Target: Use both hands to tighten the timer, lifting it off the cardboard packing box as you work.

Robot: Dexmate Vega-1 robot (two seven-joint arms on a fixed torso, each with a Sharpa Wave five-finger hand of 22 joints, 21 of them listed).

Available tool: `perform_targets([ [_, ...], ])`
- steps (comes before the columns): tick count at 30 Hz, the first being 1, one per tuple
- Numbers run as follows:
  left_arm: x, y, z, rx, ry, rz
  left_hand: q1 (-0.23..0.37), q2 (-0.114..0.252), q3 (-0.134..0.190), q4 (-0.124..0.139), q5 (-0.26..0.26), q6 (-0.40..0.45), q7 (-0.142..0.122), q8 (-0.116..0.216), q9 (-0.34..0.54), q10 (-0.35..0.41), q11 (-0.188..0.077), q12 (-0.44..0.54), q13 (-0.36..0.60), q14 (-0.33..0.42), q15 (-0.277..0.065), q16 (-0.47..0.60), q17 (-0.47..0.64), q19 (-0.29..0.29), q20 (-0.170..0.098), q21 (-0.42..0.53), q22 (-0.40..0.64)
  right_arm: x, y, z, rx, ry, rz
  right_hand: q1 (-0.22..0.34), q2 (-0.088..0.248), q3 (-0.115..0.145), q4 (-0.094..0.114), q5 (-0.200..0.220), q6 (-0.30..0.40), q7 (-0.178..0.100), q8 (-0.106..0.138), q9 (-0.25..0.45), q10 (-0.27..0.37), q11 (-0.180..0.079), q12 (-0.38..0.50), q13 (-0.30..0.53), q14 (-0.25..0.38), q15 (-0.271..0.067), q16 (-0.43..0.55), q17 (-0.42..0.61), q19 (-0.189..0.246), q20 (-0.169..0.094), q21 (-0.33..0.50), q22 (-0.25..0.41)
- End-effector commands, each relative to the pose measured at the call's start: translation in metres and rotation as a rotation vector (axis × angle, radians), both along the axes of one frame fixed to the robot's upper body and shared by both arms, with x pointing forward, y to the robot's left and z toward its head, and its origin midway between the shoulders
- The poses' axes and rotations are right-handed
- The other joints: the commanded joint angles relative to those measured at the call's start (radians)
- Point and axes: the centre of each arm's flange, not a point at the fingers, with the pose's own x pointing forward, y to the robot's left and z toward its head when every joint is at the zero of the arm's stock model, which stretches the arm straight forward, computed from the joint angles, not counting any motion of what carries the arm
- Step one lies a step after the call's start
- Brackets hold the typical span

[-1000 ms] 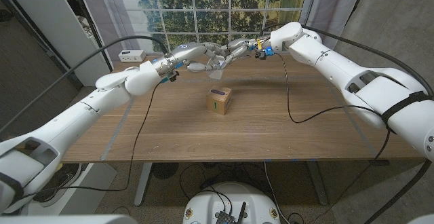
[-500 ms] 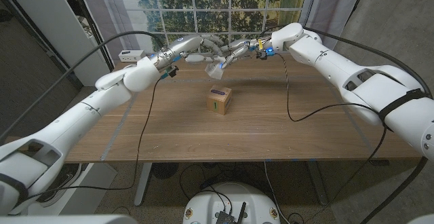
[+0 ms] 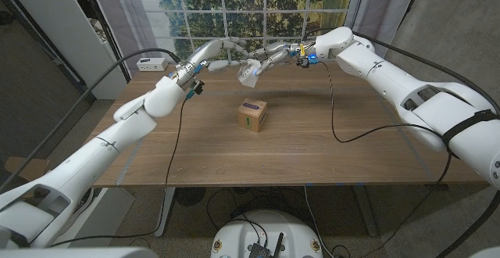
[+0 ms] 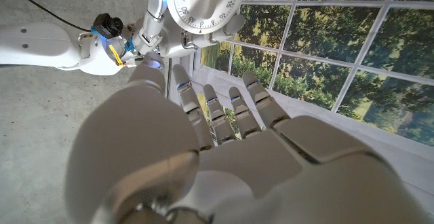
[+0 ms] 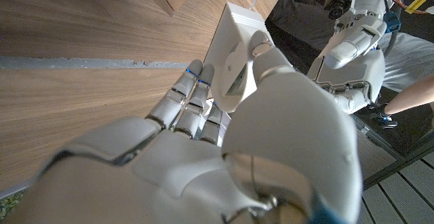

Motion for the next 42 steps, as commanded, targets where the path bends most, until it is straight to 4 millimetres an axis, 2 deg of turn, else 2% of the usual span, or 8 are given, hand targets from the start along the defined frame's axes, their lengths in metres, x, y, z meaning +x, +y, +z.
perform_targets([
  [1, 0.004, 0.01, -0.021, -0.124, 0.065, 0.001, -0.001, -0.01, -0.007, 0.0, -0.001, -0.003, -0.001, -0.004, -0.001, -0.007, -0.001, -0.002, 0.003, -0.003, -0.059, 0.0, 0.003, -0.001, 0.0, -0.001, 0.002, -0.011, -0.005, 0.0, 0.03, -0.073, -0.014, 0.026, 0.014, 0.019, 0.002, 0.006, 0.019, 0.009, -0.001, 0.0, 0.11, -0.009, 0.069, 0.155, 0.025, -0.185, 0.014, 0.012, 0.016, -0.012, 0.006, 0.003],
  [2, 0.004, 0.01, -0.023, -0.13, 0.068, 0.003, -0.003, -0.01, -0.008, 0.001, -0.001, -0.007, 0.001, -0.005, -0.002, -0.008, -0.001, -0.002, 0.003, -0.003, -0.059, 0.0, 0.003, -0.001, 0.0, -0.001, 0.002, -0.011, -0.005, 0.0, 0.033, -0.074, -0.013, 0.029, 0.012, 0.018, 0.0, 0.006, 0.021, 0.008, -0.002, -0.001, 0.113, -0.011, 0.07, 0.156, 0.029, -0.186, 0.017, 0.014, 0.018, -0.015, 0.007, 0.003],
  [3, 0.004, 0.01, -0.024, -0.134, 0.071, 0.004, -0.005, -0.011, -0.01, 0.001, -0.001, -0.013, -0.001, -0.009, -0.002, -0.01, -0.001, -0.003, 0.003, -0.003, -0.06, 0.001, 0.004, -0.001, -0.002, -0.001, 0.002, -0.012, -0.006, -0.001, 0.036, -0.078, -0.013, 0.034, 0.012, 0.018, -0.002, 0.007, 0.021, 0.018, -0.003, -0.002, 0.118, -0.014, 0.073, 0.158, 0.032, -0.187, 0.02, 0.018, 0.019, -0.017, 0.007, 0.003],
  [10, 0.003, 0.014, -0.025, -0.13, 0.069, 0.023, -0.014, -0.016, -0.019, 0.004, -0.002, -0.02, -0.008, -0.016, -0.004, -0.013, -0.001, -0.004, 0.004, -0.009, -0.061, 0.0, 0.004, 0.0, 0.0, 0.0, 0.002, -0.017, -0.009, -0.004, 0.049, -0.087, -0.021, 0.043, 0.011, 0.019, -0.004, 0.008, 0.017, 0.018, -0.01, -0.005, 0.137, -0.013, 0.083, 0.163, 0.043, -0.185, 0.025, 0.025, 0.022, -0.02, 0.007, 0.004],
  [18, 0.004, 0.019, -0.025, -0.144, 0.064, 0.051, 0.006, -0.013, -0.018, -0.009, 0.005, -0.022, -0.059, -0.025, -0.007, -0.028, 0.009, -0.01, 0.006, -0.024, -0.064, -0.004, 0.003, -0.008, 0.012, -0.003, 0.002, -0.021, -0.012, -0.006, 0.049, -0.102, -0.038, 0.043, 0.007, 0.016, -0.002, 0.007, 0.012, 0.02, -0.016, -0.008, 0.137, -0.014, 0.085, 0.168, 0.048, -0.182, 0.025, 0.028, 0.024, -0.02, 0.007, 0.004],
  [30, 0.015, 0.022, -0.017, -0.131, 0.072, 0.073, 0.033, -0.001, -0.014, -0.02, 0.02, -0.016, -0.075, -0.03, -0.011, -0.042, 0.02, -0.015, 0.008, -0.038, -0.056, -0.005, 0.004, -0.017, 0.02, -0.006, 0.003, -0.02, -0.006, -0.008, 0.039, -0.104, -0.025, 0.042, 0.005, 0.015, 0.002, 0.007, 0.017, 0.017, -0.021, -0.013, 0.139, -0.013, 0.09, 0.175, 0.054, -0.183, 0.022, 0.031, 0.024, -0.022, 0.005, 0.004],
  [42, 0.024, 0.013, -0.021, -0.116, 0.125, 0.033, 0.047, -0.002, -0.022, -0.027, 0.034, 0.05, -0.083, -0.013, -0.014, -0.049, 0.006, -0.017, 0.01, -0.046, -0.054, -0.004, 0.005, -0.022, 0.023, -0.007, 0.003, -0.02, -0.006, -0.007, 0.044, -0.104, -0.01, 0.043, 0.006, 0.014, 0.004, 0.007, 0.023, 0.017, -0.024, -0.016, 0.142, -0.014, 0.093, 0.181, 0.057, -0.182, 0.018, 0.033, 0.022, -0.021, 0.003, 0.004],
])
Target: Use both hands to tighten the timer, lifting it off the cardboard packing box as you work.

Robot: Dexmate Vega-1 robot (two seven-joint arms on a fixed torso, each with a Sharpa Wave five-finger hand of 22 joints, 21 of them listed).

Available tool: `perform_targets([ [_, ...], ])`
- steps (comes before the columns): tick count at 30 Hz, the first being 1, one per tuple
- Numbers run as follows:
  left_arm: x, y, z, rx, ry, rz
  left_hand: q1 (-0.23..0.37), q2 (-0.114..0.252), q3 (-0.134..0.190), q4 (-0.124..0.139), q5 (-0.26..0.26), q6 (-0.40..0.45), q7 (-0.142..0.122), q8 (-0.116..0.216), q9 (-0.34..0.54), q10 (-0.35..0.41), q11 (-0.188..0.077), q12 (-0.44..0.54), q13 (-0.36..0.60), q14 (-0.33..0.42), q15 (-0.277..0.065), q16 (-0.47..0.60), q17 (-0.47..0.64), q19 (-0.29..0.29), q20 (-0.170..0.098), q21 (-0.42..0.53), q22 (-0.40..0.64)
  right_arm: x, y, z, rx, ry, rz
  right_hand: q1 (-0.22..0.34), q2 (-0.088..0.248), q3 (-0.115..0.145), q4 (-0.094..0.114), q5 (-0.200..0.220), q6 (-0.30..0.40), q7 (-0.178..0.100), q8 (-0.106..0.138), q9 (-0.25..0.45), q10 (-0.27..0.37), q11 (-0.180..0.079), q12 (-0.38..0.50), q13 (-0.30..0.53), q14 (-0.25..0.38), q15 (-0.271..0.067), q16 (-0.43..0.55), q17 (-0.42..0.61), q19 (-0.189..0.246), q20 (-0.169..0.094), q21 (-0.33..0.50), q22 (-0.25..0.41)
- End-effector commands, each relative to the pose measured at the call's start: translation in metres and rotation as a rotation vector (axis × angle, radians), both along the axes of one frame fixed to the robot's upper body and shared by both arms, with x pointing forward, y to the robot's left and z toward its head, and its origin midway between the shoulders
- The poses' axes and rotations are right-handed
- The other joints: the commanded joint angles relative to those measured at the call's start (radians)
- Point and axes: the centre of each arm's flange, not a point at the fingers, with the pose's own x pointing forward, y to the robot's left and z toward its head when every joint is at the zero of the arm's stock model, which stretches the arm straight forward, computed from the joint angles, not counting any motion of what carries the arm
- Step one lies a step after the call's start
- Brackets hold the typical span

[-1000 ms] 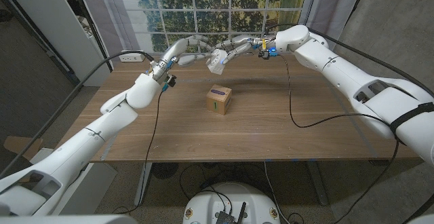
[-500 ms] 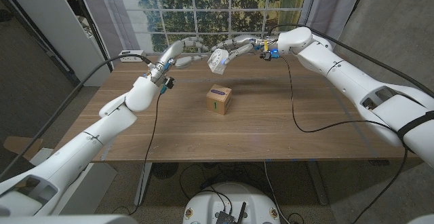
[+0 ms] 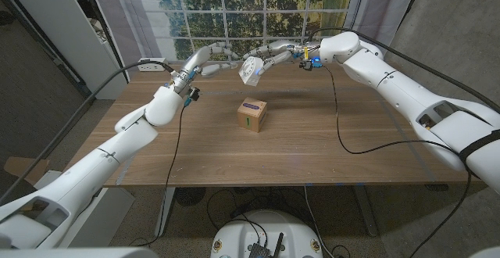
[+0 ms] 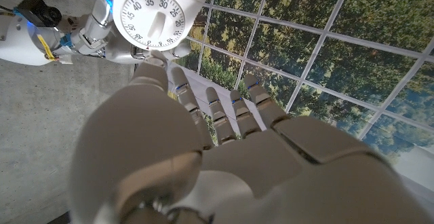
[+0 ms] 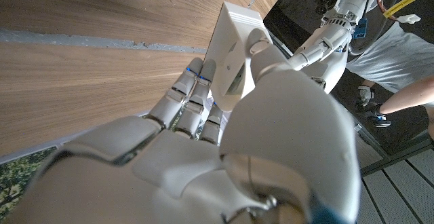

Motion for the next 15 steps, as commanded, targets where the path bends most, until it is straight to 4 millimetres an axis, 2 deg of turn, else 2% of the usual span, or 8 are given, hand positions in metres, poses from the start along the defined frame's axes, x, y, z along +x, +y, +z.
perform_targets([
  [1, 0.0088, -0.0055, -0.0024, 0.006, 0.044, -0.03, 0.016, -0.002, -0.004, -0.004, 0.009, 0.033, -0.002, 0.013, 0.0, -0.005, -0.006, -0.003, 0.005, -0.009, -0.055, 0.001, 0.002, -0.001, 0.002, -0.003, 0.003, -0.0007, 0.002, -0.0004, -0.001, -0.001, 0.016, 0.007, 0.017, 0.006, 0.013, 0.003, 0.01, 0.004, -0.003, 0.002, 0.141, -0.013, 0.092, 0.181, 0.011, -0.183, -0.001, 0.002, 0.005, -0.019, 0.003, 0.004],
  [6, 0.0107, -0.0068, -0.0042, -0.002, 0.051, -0.031, 0.021, -0.004, -0.008, -0.006, 0.014, 0.06, -0.002, 0.02, -0.001, -0.003, -0.01, -0.002, 0.005, -0.011, -0.054, 0.002, 0.003, -0.002, 0.002, -0.003, 0.003, -0.0016, 0.003, 0.0004, -0.003, -0.001, 0.02, 0.006, 0.018, 0.006, 0.014, 0.004, 0.012, 0.005, -0.005, 0.0, 0.142, -0.011, 0.094, 0.184, 0.011, -0.182, -0.004, 0.003, 0.003, -0.019, 0.001, 0.004],
  [15, 0.0136, -0.012, -0.0051, 0.006, 0.048, -0.034, 0.028, -0.004, -0.013, -0.009, 0.021, 0.053, 0.001, 0.014, -0.001, 0.001, -0.01, 0.0, 0.006, -0.01, -0.057, 0.005, 0.004, -0.006, 0.002, -0.003, 0.003, -0.0022, 0.0052, 0.0015, 0.003, 0.002, 0.034, 0.003, 0.018, 0.004, 0.017, 0.003, 0.018, 0.006, -0.007, -0.002, 0.143, -0.009, 0.095, 0.188, 0.014, -0.182, -0.007, 0.005, 0.001, -0.02, 0.0, 0.004],
])
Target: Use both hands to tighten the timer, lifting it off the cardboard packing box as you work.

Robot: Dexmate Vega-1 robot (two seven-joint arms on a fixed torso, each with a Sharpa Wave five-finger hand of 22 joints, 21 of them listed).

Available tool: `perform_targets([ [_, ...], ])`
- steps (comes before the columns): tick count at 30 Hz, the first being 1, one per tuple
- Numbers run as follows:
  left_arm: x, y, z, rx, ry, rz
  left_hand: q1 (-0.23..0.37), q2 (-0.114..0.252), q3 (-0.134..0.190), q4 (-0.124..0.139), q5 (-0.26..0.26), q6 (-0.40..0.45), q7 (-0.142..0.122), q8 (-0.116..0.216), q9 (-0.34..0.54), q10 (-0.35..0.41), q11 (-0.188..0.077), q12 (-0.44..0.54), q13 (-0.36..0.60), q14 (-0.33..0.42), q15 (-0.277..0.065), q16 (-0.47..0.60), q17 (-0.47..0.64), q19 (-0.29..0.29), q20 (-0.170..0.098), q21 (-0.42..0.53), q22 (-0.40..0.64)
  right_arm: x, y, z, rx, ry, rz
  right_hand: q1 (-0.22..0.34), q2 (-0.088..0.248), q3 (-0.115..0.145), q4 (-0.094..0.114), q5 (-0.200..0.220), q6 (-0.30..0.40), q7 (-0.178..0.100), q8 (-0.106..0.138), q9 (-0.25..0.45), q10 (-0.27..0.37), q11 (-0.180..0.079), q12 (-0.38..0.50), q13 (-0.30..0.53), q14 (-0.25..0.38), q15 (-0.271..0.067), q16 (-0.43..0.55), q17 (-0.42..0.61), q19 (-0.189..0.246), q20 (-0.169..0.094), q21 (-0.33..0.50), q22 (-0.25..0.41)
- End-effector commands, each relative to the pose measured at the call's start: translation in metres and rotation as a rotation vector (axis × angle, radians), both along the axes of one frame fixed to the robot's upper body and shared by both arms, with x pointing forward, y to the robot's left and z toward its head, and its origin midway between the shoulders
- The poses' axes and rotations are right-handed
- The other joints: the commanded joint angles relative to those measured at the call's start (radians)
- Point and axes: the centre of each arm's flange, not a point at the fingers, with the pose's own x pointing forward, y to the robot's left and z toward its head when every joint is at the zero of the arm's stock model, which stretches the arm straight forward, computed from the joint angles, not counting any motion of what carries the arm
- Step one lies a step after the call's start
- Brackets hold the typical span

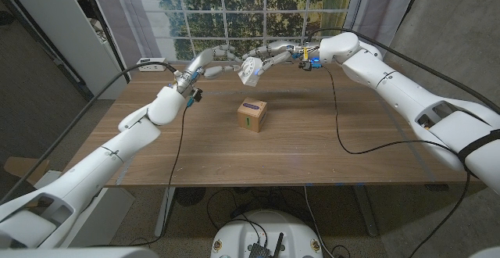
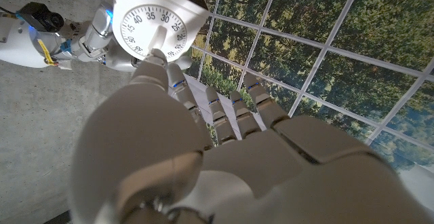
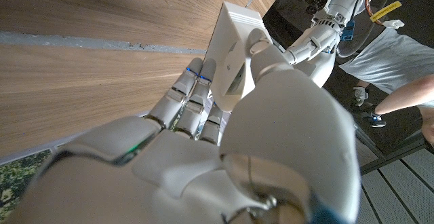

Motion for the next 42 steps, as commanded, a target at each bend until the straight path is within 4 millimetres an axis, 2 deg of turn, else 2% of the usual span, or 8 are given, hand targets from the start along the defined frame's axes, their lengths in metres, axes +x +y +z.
perform_targets([
  [1, 0.005, -0.006, -0.001, 0.01, 0.008, -0.011, 0.014, -0.003, -0.007, 0.0, 0.009, 0.002, 0.007, 0.004, 0.004, 0.003, -0.001, 0.0, 0.001, -0.001, -0.055, 0.005, 0.004, -0.006, 0.001, -0.003, 0.003, -0.001, 0.003, 0.002, 0.007, 0.003, 0.019, 0.005, 0.016, 0.008, 0.013, 0.004, 0.011, 0.0, -0.003, 0.002, 0.142, -0.01, 0.095, 0.189, 0.01, -0.178, -0.003, 0.006, 0.001, -0.02, 0.0, 0.004],
  [16, 0.008, -0.011, -0.002, 0.02, 0.011, -0.01, 0.017, -0.003, -0.017, 0.001, 0.018, 0.016, 0.005, 0.007, 0.01, 0.008, -0.009, 0.002, 0.002, 0.001, -0.058, 0.008, 0.005, -0.01, 0.005, -0.004, 0.004, 0.0, 0.006, 0.002, 0.013, 0.016, 0.032, 0.002, 0.017, 0.008, 0.015, 0.005, 0.015, 0.003, -0.007, -0.001, 0.14, -0.009, 0.095, 0.194, 0.012, -0.177, -0.008, 0.007, 0.001, -0.023, -0.001, 0.004],
  [18, 0.008, -0.011, -0.002, 0.017, 0.011, -0.01, 0.036, 0.01, -0.01, -0.005, 0.025, 0.024, 0.002, 0.01, 0.014, 0.017, -0.025, 0.005, 0.003, 0.003, -0.06, 0.009, 0.005, -0.009, 0.005, -0.002, 0.005, 0.0, 0.006, 0.002, 0.011, 0.018, 0.031, 0.002, 0.018, 0.008, 0.015, 0.005, 0.017, 0.004, -0.007, -0.001, 0.141, -0.008, 0.096, 0.195, 0.013, -0.177, -0.009, 0.007, 0.001, -0.023, -0.001, 0.004],
  [22, 0.009, -0.012, -0.002, 0.016, 0.005, -0.011, 0.054, 0.022, -0.007, -0.011, 0.032, 0.051, -0.004, 0.022, 0.02, 0.03, -0.04, 0.01, 0.003, 0.015, -0.066, 0.014, 0.004, -0.004, 0.004, 0.002, 0.006, 0.0, 0.005, 0.003, 0.01, 0.02, 0.033, -0.001, 0.018, 0.007, 0.017, 0.005, 0.019, 0.005, -0.008, -0.002, 0.14, -0.006, 0.096, 0.196, 0.015, -0.176, -0.01, 0.008, 0.001, -0.024, -0.002, 0.004],
  [37, 0.008, -0.02, -0.001, 0.068, -0.053, -0.002, 0.089, 0.041, -0.007, -0.02, 0.043, 0.096, 0.002, 0.039, 0.028, 0.074, -0.057, 0.025, 0.005, 0.049, -0.084, 0.023, 0.004, 0.008, -0.002, 0.013, 0.011, 0.002, 0.006, 0.001, 0.002, 0.053, 0.059, -0.006, 0.016, 0.005, 0.019, 0.005, 0.022, 0.005, -0.011, -0.005, 0.143, -0.002, 0.097, 0.201, 0.016, -0.175, -0.016, 0.009, 0.001, -0.025, -0.003, 0.003],
  [42, 0.004, -0.023, 0.004, 0.134, -0.098, 0.005, 0.099, 0.044, -0.006, -0.024, 0.045, 0.103, 0.0, 0.043, 0.033, 0.084, -0.064, 0.028, 0.005, 0.057, -0.09, 0.025, 0.004, 0.013, -0.006, 0.017, 0.013, 0.003, 0.006, 0.002, 0.004, 0.072, 0.067, -0.009, 0.018, 0.005, 0.021, 0.006, 0.026, -0.009, -0.012, -0.006, 0.144, -0.001, 0.098, 0.203, 0.019, -0.176, -0.017, 0.011, 0.001, -0.029, -0.003, 0.003],
])
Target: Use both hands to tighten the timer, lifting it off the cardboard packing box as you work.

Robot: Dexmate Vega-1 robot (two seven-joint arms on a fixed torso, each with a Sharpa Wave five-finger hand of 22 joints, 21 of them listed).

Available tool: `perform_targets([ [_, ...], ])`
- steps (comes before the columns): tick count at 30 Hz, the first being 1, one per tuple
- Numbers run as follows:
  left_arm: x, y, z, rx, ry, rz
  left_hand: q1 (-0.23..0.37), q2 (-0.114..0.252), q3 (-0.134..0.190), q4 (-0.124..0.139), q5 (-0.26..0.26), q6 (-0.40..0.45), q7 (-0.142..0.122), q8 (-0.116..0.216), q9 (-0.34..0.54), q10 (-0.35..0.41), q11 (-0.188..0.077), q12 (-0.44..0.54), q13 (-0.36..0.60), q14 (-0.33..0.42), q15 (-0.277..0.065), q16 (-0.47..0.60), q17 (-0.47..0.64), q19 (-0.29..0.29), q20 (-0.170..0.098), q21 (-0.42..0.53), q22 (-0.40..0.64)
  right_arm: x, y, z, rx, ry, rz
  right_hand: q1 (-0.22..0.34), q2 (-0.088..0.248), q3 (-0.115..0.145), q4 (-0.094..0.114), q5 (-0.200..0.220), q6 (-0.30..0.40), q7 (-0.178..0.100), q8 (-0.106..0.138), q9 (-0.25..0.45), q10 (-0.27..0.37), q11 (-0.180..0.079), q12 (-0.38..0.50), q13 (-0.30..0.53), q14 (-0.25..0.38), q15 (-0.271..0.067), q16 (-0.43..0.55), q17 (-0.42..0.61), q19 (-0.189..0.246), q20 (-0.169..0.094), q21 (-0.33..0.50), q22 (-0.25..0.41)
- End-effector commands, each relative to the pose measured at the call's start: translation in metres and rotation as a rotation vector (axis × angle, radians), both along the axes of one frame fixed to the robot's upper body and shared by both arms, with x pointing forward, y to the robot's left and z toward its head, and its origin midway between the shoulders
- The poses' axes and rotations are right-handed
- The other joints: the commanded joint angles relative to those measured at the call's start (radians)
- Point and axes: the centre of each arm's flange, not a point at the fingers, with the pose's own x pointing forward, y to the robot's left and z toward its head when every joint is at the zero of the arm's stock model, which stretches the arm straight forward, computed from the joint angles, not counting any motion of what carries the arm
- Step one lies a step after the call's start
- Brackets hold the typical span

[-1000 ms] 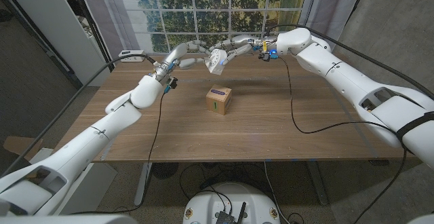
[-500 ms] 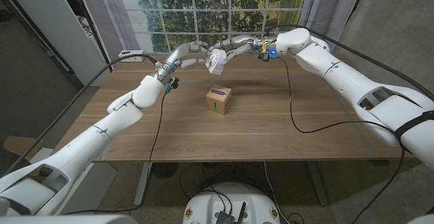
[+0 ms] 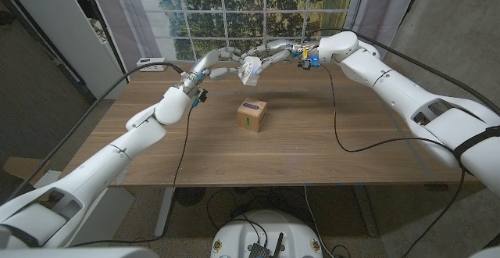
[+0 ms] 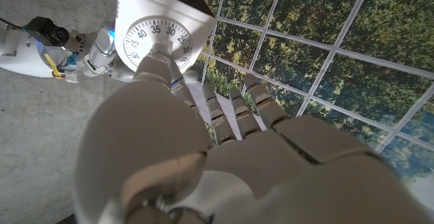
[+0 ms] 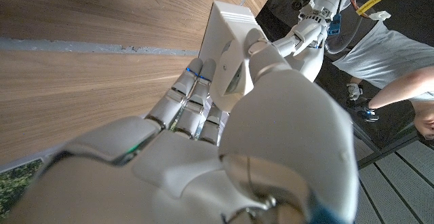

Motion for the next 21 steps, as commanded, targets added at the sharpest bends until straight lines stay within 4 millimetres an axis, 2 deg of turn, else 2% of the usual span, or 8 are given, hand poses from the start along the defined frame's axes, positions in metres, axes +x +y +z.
perform_targets([
  [1, -0.005, -0.008, 0.006, 0.107, -0.079, 0.009, 0.022, 0.005, 0.002, -0.008, 0.008, 0.015, -0.001, 0.008, 0.007, 0.013, -0.005, 0.008, 0.005, 0.014, -0.09, 0.005, 0.004, 0.013, -0.004, 0.01, 0.006, 0.002, 0.001, 0.0, -0.001, 0.037, 0.025, -0.01, 0.012, 0.01, 0.017, 0.005, 0.009, -0.009, -0.004, 0.002, 0.144, -0.002, 0.098, 0.204, 0.011, -0.178, -0.003, 0.005, 0.002, -0.029, -0.003, 0.003],
  [7, -0.01, -0.011, 0.014, 0.209, -0.142, 0.024, 0.037, 0.009, 0.003, -0.013, 0.01, 0.025, 0.002, 0.016, 0.015, 0.023, -0.013, 0.01, 0.006, 0.025, -0.099, 0.008, 0.005, 0.025, -0.011, 0.019, 0.01, 0.003, 0.0, 0.002, 0.0, 0.074, 0.04, -0.01, 0.012, 0.01, 0.016, 0.005, 0.008, -0.011, -0.007, 0.001, 0.149, 0.0, 0.1, 0.206, 0.013, -0.179, -0.003, 0.006, 0.008, -0.037, -0.001, 0.003],
  [8, -0.011, -0.012, 0.016, 0.235, -0.153, 0.03, 0.042, 0.011, 0.004, -0.015, 0.011, 0.028, 0.003, 0.018, 0.018, 0.027, -0.022, 0.011, 0.006, 0.026, -0.101, 0.008, 0.006, 0.025, -0.012, 0.02, 0.011, 0.004, 0.0, 0.002, -0.002, 0.081, 0.041, -0.01, 0.013, 0.01, 0.016, 0.005, 0.008, -0.011, -0.007, 0.001, 0.149, -0.001, 0.1, 0.206, 0.014, -0.18, -0.003, 0.007, 0.008, -0.037, -0.001, 0.003],
  [10, -0.014, -0.013, 0.022, 0.295, -0.179, 0.039, 0.048, 0.011, 0.004, -0.018, 0.011, 0.036, 0.002, 0.022, 0.02, 0.03, -0.021, 0.011, 0.007, 0.027, -0.103, 0.008, 0.007, 0.028, -0.018, 0.022, 0.012, 0.005, -0.001, 0.002, -0.009, 0.095, 0.045, -0.009, 0.013, 0.011, 0.016, 0.005, 0.007, -0.01, -0.008, 0.001, 0.149, 0.002, 0.1, 0.206, 0.014, -0.18, -0.004, 0.007, 0.01, -0.038, -0.001, 0.003],
  [13, -0.019, -0.014, 0.033, 0.397, -0.207, 0.046, 0.058, 0.014, 0.005, -0.021, 0.012, 0.043, 0.003, 0.027, 0.024, 0.035, -0.016, 0.012, 0.007, 0.027, -0.106, 0.007, 0.008, 0.03, -0.022, 0.025, 0.013, 0.005, -0.001, 0.003, -0.026, 0.1, 0.044, -0.01, 0.014, 0.011, 0.016, 0.005, 0.007, -0.013, -0.009, 0.0, 0.149, 0.001, 0.1, 0.207, 0.017, -0.179, -0.003, 0.008, 0.011, -0.041, -0.001, 0.003],
  [21, -0.035, -0.017, 0.068, 0.718, -0.293, 0.074, 0.071, 0.015, 0.002, -0.023, 0.014, 0.06, -0.001, 0.037, 0.03, 0.045, -0.036, 0.014, 0.008, 0.029, -0.115, 0.008, 0.01, 0.038, -0.036, 0.033, 0.017, 0.006, -0.006, 0.01, -0.052, 0.107, 0.043, -0.009, 0.015, 0.011, 0.015, 0.006, 0.01, -0.017, -0.011, -0.001, 0.148, -0.002, 0.099, 0.21, 0.019, -0.179, -0.004, 0.01, 0.016, -0.05, 0.001, 0.003],
])
